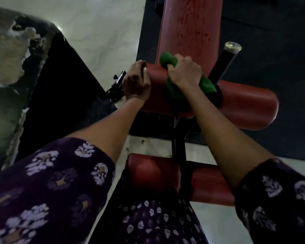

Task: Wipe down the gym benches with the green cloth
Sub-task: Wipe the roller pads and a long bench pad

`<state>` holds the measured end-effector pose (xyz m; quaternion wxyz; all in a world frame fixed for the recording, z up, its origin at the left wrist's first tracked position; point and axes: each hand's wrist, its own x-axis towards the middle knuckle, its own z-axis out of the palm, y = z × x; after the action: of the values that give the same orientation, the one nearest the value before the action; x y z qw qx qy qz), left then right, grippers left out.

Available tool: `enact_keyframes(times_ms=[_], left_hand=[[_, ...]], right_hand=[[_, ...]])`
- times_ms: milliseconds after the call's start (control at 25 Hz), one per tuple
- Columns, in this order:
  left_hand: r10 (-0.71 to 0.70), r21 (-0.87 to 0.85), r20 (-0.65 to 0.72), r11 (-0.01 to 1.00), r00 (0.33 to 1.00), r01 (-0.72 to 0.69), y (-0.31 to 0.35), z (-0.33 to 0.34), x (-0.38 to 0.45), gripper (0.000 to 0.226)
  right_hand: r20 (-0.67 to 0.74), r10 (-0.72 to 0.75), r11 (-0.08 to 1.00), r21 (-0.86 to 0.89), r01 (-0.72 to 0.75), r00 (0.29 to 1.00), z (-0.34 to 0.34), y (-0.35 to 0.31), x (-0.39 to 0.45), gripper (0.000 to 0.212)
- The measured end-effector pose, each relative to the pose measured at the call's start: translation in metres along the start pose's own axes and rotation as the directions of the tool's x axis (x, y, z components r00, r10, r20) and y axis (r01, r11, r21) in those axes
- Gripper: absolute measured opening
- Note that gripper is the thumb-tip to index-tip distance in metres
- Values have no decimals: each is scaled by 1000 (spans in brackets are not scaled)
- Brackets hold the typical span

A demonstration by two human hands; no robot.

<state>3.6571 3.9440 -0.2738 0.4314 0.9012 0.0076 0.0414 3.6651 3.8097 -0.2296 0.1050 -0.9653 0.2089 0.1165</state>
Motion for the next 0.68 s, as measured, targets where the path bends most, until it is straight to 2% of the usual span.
enact_keyframes(times_ms=[40, 120, 200, 240, 360, 440, 520, 600, 640, 680], left_hand=[[-15, 31, -13, 999, 1000, 16, -1, -1, -3, 42], [-51, 69, -31, 996, 998, 53, 0, 2, -8, 42], [-136, 55, -42, 989, 990, 138, 9, 10, -15, 37], [-180, 24, -65, 983, 981, 182, 13, 15, -20, 36], [-222, -97, -200, 974, 954, 206, 13, 22, -32, 37], [-280, -89, -243, 960, 929, 266, 6, 24, -45, 43], [-300, -34, -240, 953, 923, 300, 2, 27, -61, 50], [-268, -11, -194, 963, 944, 271, 5, 30, -85, 55], [-249, -4, -161, 968, 955, 252, 5, 31, -99, 58], [-249, 16, -135, 967, 959, 254, 3, 32, -114, 61]], right_hand=[[16, -111, 994, 20, 110, 994, 2, -4, -7, 49], [-26, -373, 925, 67, 374, 927, 3, 22, -31, 57], [-79, -497, 860, 88, 503, 864, -1, 61, -52, 64], [-91, -495, 860, 89, 503, 864, -3, 70, -53, 62], [-56, -301, 946, 108, 305, 952, -1, 33, -22, 49], [-25, -359, 928, 95, 360, 933, 1, 7, -15, 52], [0, -552, 831, 83, 551, 834, 3, 16, -20, 58], [1, -746, 665, -50, 745, 666, 3, 57, -36, 64], [0, -782, 619, -110, 777, 623, 0, 74, -43, 64], [-12, -791, 605, -153, 781, 611, 0, 80, -43, 64]])
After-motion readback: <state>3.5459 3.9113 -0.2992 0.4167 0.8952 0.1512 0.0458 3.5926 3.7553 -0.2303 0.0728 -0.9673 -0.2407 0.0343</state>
